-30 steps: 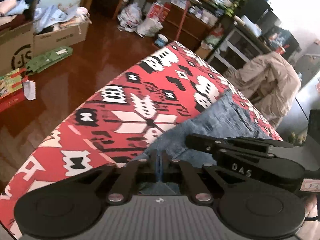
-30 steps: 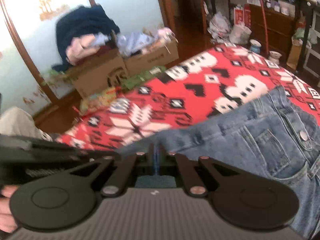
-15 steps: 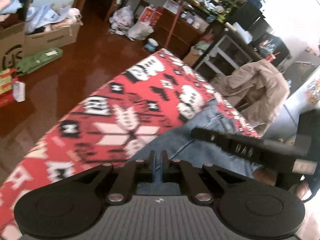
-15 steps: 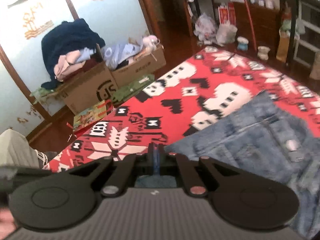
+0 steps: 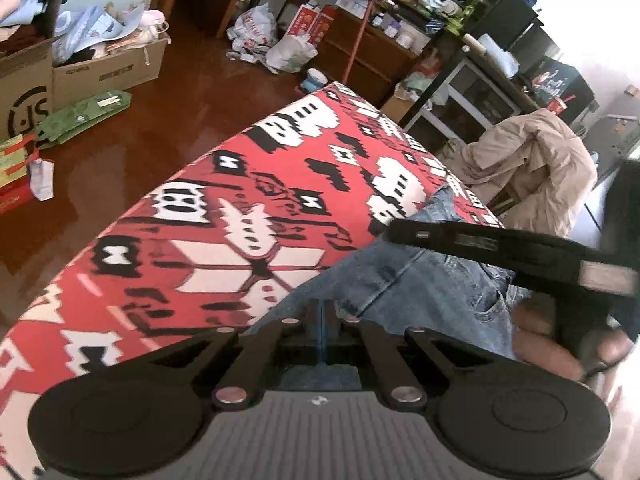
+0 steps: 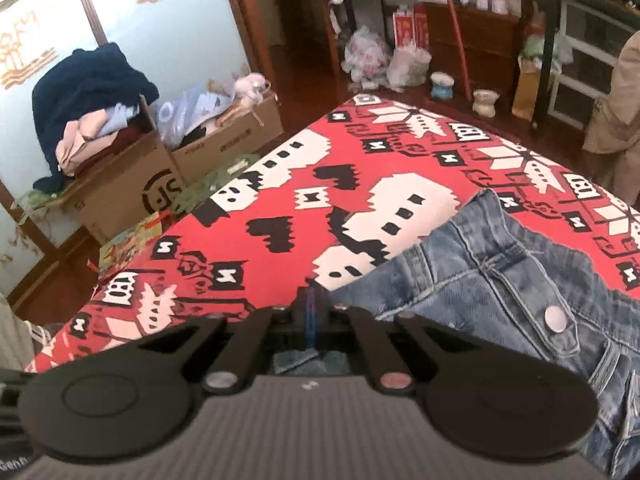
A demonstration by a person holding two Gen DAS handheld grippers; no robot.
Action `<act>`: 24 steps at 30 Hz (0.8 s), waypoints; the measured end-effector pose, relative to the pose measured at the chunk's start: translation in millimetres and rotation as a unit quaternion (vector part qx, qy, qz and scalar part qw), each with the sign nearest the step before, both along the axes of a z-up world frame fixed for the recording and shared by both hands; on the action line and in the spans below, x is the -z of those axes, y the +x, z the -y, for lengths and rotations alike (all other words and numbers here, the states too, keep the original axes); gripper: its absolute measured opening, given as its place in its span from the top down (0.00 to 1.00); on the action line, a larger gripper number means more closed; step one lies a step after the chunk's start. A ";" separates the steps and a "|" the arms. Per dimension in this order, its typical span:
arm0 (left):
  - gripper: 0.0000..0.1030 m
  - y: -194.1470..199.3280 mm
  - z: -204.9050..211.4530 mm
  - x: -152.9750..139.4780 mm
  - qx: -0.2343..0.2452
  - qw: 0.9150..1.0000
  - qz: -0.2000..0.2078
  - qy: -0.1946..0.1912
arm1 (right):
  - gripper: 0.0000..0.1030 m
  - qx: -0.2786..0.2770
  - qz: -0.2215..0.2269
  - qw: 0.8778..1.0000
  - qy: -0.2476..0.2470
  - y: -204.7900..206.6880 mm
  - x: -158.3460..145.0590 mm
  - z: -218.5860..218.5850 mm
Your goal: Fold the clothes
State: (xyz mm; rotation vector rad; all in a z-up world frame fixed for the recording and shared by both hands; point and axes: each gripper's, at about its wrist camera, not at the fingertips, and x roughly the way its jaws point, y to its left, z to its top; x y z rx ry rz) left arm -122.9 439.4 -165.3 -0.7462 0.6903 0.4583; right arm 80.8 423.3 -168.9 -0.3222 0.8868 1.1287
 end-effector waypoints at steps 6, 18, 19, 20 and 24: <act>0.97 -7.2 -2.1 3.9 0.002 1.000 0.009 0.011 | 0.98 -0.060 0.005 0.998 0.019 -17.7 -12.0 29.7; 0.96 -2.8 -2.2 -10.1 0.009 0.999 0.034 -0.003 | 0.98 -0.035 0.005 0.999 0.013 -6.1 -9.4 3.3; 0.96 -0.2 -2.5 -13.5 0.012 0.999 0.041 -0.005 | 0.97 -0.037 0.012 0.999 0.025 -2.2 -15.7 10.9; 0.96 2.8 -2.7 -16.8 0.015 0.999 0.047 -0.007 | 0.97 -0.036 0.014 0.999 0.027 3.6 -19.8 17.4; 0.96 45.0 -0.1 -15.0 0.036 0.999 0.036 0.003 | 0.97 -0.032 0.033 0.999 -0.004 23.5 -21.2 32.9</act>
